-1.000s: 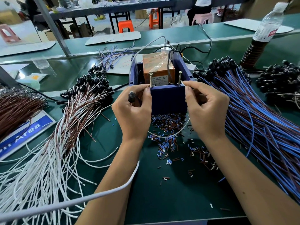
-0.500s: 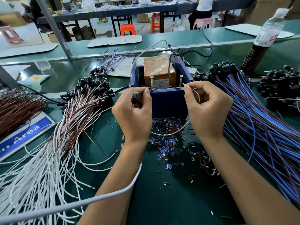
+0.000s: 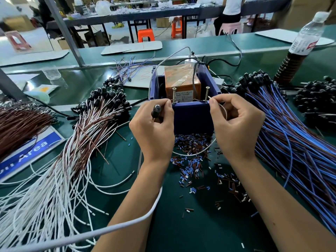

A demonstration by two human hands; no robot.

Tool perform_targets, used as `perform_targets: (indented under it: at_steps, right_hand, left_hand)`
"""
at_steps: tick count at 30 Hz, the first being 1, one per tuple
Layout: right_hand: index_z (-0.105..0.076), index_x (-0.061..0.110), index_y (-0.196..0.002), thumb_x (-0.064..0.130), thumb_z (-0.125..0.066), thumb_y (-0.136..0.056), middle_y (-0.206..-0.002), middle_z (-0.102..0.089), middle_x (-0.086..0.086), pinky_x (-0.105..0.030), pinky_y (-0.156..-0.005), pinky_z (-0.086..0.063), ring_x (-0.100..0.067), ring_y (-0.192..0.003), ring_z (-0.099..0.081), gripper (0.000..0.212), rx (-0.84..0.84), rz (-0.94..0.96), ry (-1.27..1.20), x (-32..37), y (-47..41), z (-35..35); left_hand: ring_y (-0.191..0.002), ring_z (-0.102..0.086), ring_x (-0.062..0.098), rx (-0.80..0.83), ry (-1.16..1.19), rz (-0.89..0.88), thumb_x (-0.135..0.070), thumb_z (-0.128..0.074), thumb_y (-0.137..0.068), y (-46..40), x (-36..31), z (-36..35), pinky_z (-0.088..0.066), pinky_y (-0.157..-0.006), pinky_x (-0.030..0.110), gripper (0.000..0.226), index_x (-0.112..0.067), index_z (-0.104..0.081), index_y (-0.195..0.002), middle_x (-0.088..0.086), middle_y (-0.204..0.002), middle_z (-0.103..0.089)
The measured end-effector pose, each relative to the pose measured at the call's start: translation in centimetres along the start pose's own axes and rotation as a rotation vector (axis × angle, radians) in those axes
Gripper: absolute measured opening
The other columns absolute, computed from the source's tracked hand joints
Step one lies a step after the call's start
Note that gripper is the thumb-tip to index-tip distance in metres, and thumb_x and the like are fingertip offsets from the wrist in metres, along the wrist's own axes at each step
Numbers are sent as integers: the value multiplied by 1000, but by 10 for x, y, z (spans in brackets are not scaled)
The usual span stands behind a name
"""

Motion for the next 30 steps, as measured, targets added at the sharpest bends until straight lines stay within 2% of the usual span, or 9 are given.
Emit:
perform_targets:
  at_steps: [6,10,14,17,23,30]
  right_hand:
    - [-78,15,-88,22,-71,-98,-67,-63,15,-25,-57,-44,-10,-58,-59,13,-7,-20,-12,-2,0,0]
    - [-77,15,-88,23,-71,-98,-66,-64,10,-32,-55,-47,-13,-58,-58,14,-17,-62,-30,-4,1,-1]
    - [-79,15,-93,20,-69,-98,-69,-65,13,-27,-57,-47,-10,-59,-59,13,-8,-74,-49,-3,3,-3]
    - [-80,15,-97,19,-68,-99,-71,-65,16,-21,-59,-44,-7,-60,-60,13,8,-60,-45,0,3,-4]
    - [-80,13,-97,17,-68,-99,-71,-65,14,-22,-58,-45,-7,-60,-59,13,19,-55,-45,1,3,-3]
    - [-80,11,-97,15,-68,-99,-70,-64,13,-20,-57,-42,-8,-59,-58,13,26,-56,-60,2,4,-3]
  left_hand:
    - [-66,-59,13,-42,31,-12,-16,-70,-93,-2,2,3,-47,-62,31,8,-14,-74,-86,-8,-76,-67]
    - [-66,-57,14,-83,35,-61,-16,-69,-95,-1,-3,6,-42,-59,26,9,-12,-74,-88,-8,-78,-64]
    - [-66,-54,8,-85,-5,-62,-12,-70,-94,-1,-3,5,-40,-62,21,8,-9,-74,-88,-7,-79,-64]
    - [-69,-57,9,-44,-30,-62,-10,-71,-93,0,-4,3,-45,-63,26,7,-9,-75,-88,-6,-79,-65]
    - [-71,-60,8,-7,-8,-69,-10,-71,-93,1,-8,1,-47,-63,26,7,-10,-75,-88,-10,-80,-65]
    - [-68,-55,5,-1,29,-44,-14,-68,-94,2,-5,0,-39,-64,21,11,-10,-74,-87,-15,-78,-62]
Point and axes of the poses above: each hand's wrist, its own y-axis away from the middle knuckle, its own z-axis out of the back of the hand, x = y × z, the point moved 4 cm from there along -y, towards the middle knuckle
